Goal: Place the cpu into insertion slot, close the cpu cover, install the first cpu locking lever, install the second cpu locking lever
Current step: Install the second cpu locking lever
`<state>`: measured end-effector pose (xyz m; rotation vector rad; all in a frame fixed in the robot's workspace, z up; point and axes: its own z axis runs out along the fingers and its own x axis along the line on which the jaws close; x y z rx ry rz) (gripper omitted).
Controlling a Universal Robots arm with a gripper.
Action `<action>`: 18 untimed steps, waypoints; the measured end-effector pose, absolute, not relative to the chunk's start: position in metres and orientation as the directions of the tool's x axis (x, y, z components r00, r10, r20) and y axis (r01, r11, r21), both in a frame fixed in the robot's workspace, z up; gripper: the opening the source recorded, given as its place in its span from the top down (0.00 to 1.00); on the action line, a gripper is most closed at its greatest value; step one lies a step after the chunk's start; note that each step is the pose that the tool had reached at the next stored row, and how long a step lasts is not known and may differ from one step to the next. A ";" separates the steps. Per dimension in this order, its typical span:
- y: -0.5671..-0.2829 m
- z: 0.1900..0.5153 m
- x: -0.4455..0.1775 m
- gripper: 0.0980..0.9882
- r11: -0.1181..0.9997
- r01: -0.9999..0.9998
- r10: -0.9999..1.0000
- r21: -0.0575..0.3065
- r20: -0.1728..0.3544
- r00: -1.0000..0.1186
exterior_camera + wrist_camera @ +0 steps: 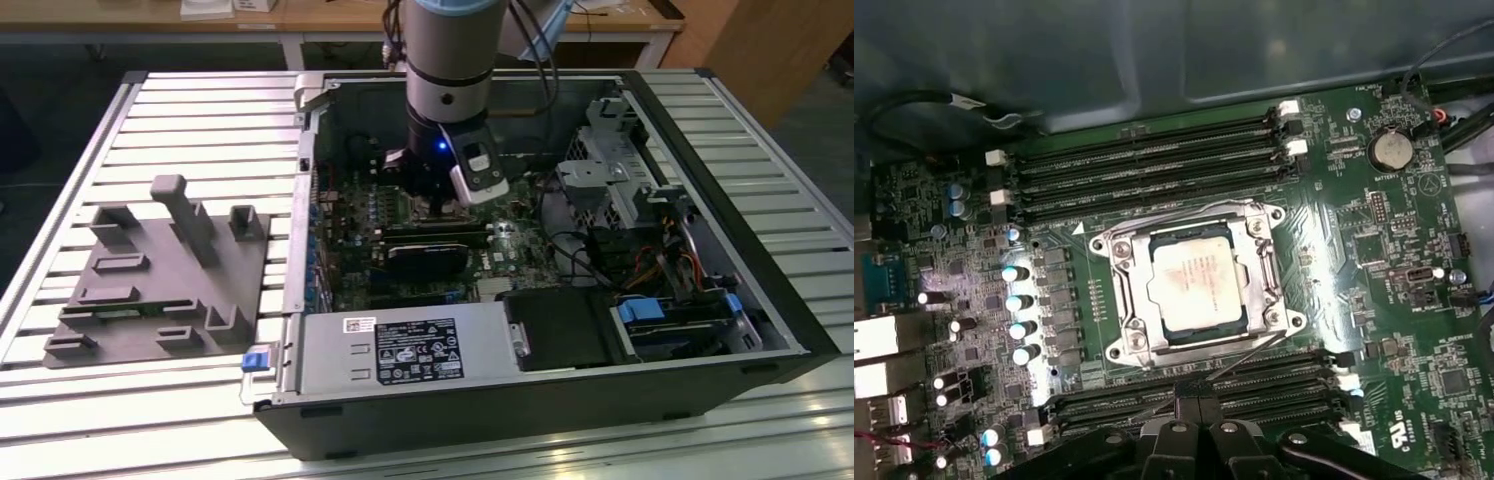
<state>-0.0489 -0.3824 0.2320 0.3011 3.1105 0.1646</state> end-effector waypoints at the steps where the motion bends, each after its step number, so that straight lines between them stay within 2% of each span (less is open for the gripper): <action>1: -0.383 0.231 -0.049 0.99 0.976 0.191 0.192 0.108 -0.002 -0.981; 12: -0.386 0.222 -0.054 0.99 0.973 0.190 0.192 0.129 0.003 -0.981; 18: -0.387 0.218 -0.061 0.99 0.970 0.190 0.192 0.153 0.007 -0.981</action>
